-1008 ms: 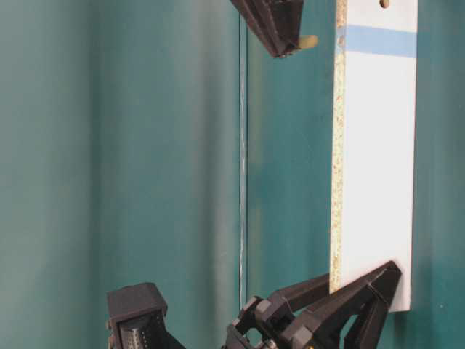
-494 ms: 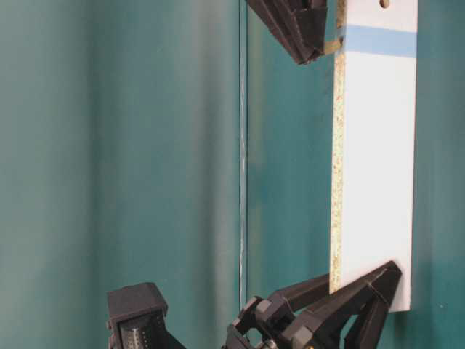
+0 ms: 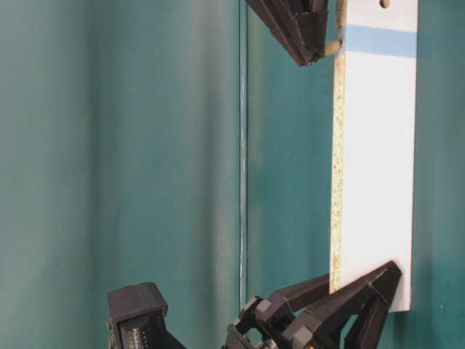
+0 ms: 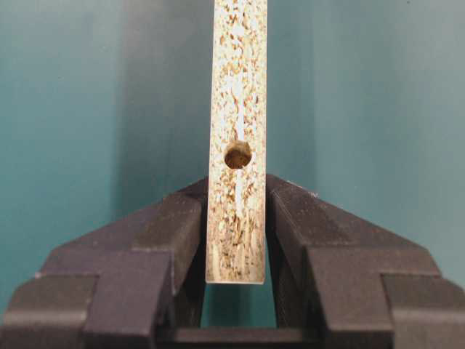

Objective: Insert the rod into the hole on the wooden board.

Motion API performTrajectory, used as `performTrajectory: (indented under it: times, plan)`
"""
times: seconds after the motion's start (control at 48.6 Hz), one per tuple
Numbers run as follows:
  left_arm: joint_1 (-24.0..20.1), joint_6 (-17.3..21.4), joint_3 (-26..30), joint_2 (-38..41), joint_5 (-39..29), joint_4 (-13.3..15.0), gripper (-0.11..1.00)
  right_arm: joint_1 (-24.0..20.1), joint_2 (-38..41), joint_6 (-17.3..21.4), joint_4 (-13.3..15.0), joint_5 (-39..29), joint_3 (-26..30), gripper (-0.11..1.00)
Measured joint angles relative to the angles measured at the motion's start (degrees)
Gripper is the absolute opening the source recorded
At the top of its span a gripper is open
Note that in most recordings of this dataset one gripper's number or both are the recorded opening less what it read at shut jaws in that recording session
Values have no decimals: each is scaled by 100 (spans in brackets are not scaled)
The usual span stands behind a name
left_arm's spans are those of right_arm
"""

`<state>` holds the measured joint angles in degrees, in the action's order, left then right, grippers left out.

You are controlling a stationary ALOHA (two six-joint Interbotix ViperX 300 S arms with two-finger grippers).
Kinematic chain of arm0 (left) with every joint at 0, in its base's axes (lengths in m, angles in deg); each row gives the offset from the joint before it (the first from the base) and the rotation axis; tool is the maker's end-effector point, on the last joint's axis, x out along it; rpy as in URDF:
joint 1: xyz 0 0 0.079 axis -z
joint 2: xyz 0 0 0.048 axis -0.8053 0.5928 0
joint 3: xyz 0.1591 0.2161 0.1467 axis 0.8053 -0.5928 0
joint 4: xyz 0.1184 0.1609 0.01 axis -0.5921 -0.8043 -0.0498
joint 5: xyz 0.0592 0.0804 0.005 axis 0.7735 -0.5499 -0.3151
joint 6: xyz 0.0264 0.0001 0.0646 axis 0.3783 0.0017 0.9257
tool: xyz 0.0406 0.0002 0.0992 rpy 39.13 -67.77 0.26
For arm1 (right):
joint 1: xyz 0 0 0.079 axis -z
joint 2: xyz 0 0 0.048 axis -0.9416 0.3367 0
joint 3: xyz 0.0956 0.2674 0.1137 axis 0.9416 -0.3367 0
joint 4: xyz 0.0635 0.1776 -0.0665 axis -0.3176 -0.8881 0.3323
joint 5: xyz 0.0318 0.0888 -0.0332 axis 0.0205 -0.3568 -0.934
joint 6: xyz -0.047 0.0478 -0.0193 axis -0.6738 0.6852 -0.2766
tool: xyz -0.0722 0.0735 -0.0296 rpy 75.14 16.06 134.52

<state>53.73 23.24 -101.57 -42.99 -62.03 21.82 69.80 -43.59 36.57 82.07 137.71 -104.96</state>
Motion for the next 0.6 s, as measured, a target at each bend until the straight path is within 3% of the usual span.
performTrajectory:
  times: [0.597]
  plan:
    - [-9,-9,0,0,0,0,32,-70,0,18,-9,-123,-26,12]
